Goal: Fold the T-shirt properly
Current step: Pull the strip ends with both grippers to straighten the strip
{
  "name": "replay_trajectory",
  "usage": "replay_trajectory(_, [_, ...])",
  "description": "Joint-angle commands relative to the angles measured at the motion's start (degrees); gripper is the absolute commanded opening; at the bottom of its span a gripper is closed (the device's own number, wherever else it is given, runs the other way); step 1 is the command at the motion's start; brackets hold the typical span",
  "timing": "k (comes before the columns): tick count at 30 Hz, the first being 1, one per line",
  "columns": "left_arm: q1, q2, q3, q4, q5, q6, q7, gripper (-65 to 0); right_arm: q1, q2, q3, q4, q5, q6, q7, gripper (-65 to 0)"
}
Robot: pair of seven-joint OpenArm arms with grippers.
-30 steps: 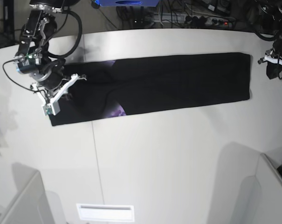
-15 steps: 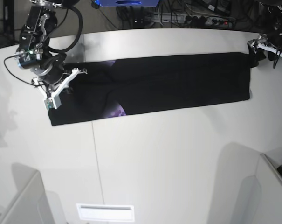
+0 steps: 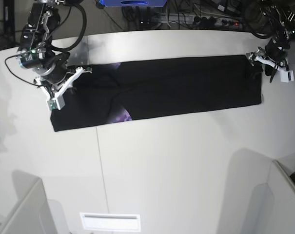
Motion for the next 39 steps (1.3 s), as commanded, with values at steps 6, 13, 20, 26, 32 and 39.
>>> replay_trajectory(6, [0.1, 0.3, -0.1, -0.7, 2.8, 0.0, 1.3, -15.8, 0.2, 0.4, 0.2, 1.2, 0.5, 0.2, 1.0, -65.0])
replay_trajectory(13, [0.1, 0.4, -0.1, -0.8, 3.2, 0.0, 1.3, -52.7, 0.2, 0.4, 0.2, 1.2, 0.5, 0.2, 1.0, -65.0])
replay_trajectory(20, [-2.0, 0.1, -0.1, -6.5, 3.2, 0.0, 1.3, -65.0, 0.2, 0.4, 0.2, 1.2, 0.5, 0.2, 1.0, -65.0])
replay_trajectory(26, [-1.8, -0.7, -0.7, -4.5, 3.2, 0.0, 1.1, -65.0, 0.2, 0.4, 0.2, 1.2, 2.0, 0.3, 1.0, -65.0])
replay_trajectory(32, [-1.3, -0.9, -4.8, 1.8, 3.2, 0.0, 1.1, -65.0, -0.6, 1.0, 0.7, 1.2, 12.2, 0.3, 1.0, -65.0])
replay_trajectory(39, [2.4, -0.6, -5.7, 11.0, 3.3, 0.0, 1.2, -65.0, -0.6, 1.0, 0.4, 1.2, 12.7, 0.3, 1.0, -65.0])
